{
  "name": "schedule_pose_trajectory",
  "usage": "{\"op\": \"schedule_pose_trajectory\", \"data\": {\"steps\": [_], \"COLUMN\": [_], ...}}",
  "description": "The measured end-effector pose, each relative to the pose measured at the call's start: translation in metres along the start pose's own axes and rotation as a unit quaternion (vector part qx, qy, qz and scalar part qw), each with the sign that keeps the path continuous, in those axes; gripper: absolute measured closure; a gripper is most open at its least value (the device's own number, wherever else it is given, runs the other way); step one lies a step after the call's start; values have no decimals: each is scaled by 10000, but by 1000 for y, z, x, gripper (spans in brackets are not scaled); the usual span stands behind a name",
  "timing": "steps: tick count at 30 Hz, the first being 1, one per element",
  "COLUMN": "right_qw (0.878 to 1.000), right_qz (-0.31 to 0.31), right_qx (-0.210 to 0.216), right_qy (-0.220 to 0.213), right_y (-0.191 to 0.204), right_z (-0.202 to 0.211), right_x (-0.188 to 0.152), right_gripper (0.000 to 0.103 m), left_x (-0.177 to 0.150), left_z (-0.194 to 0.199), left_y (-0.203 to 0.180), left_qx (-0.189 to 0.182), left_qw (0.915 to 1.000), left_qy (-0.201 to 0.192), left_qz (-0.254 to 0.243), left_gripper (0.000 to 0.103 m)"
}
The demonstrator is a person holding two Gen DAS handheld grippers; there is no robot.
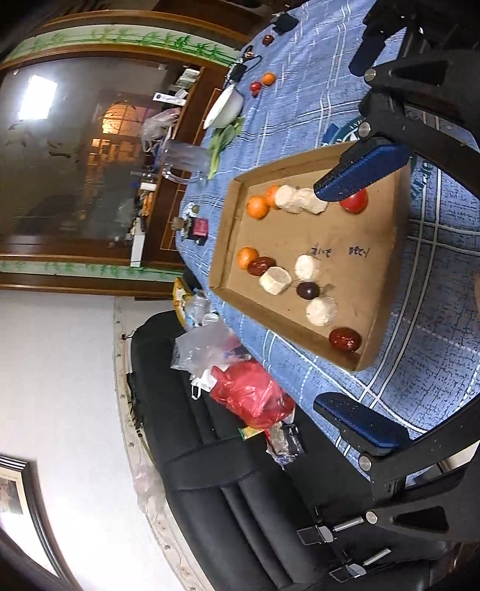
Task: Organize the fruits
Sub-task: 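Withdraw both open tools from the box over the table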
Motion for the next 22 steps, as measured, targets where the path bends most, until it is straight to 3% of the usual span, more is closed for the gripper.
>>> {"op": "schedule_pose_trajectory", "data": {"steps": [22], "right_qw": [9998], "right_qz": [43], "right_qx": [19], "right_qy": [178], "right_y": [4], "right_z": [-10], "right_x": [-6], "right_gripper": [30], "left_x": [-14], "left_z": [-15], "left_y": [-10], "left_qx": [-73], "left_qw": [9986], "left_qy": [501], "left_qz": [-152], "left_gripper": [0]}}
Point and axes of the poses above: each gripper's, at about its wrist camera, not at the fingertips, and z roughly against the way its jaws point, y to its left, x to its top, the point moved 7 cm from there along -z, roughly the way its jaws point, and after that the axes turned 9 degrees about x, right-handed, at the moved point
